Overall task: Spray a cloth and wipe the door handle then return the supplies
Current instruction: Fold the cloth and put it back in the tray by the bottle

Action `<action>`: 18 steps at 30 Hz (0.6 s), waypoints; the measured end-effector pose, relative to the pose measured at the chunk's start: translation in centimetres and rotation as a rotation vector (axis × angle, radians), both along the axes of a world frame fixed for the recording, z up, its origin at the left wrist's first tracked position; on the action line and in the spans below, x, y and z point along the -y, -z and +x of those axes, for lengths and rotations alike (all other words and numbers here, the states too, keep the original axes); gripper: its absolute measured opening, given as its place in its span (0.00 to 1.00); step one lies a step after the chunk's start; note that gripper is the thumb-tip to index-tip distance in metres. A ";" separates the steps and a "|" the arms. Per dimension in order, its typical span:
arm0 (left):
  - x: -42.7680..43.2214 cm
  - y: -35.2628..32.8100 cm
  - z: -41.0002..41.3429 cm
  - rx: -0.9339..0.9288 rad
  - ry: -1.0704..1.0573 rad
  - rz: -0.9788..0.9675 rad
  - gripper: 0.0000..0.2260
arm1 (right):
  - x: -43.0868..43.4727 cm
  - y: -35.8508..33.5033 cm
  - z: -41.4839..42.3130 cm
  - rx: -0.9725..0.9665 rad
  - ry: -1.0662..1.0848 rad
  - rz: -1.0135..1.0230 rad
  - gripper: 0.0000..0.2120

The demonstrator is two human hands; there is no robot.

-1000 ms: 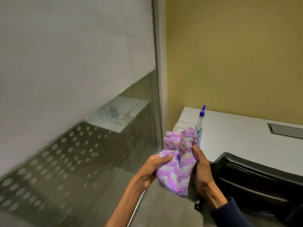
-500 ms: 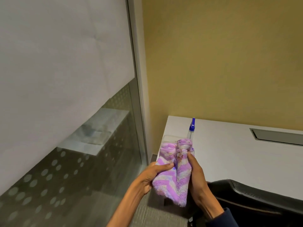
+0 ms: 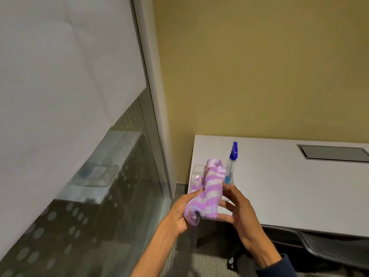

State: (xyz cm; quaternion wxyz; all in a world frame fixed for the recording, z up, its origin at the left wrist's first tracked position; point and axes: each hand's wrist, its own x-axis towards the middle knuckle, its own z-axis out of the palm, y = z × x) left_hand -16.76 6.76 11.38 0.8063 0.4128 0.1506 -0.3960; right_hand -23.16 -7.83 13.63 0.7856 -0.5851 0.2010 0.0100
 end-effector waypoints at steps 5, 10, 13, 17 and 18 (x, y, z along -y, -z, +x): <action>1.8 1.1 2.3 -0.158 -0.033 0.012 0.05 | 2.6 1.9 4.2 0.032 -0.036 -0.198 0.29; 3.6 0.9 4.9 -0.316 -0.045 -0.039 0.15 | 4.6 3.1 8.8 0.002 -0.166 0.024 0.50; 4.6 1.7 7.2 -0.273 0.096 -0.080 0.17 | 5.7 3.8 11.0 -0.038 -0.198 0.107 0.40; 4.6 2.5 9.2 -0.069 0.288 0.097 0.15 | 6.4 5.0 13.6 -0.044 -0.175 0.171 0.27; 4.6 2.4 9.6 -0.009 0.313 0.182 0.12 | 6.6 5.3 14.2 -0.047 -0.172 0.176 0.28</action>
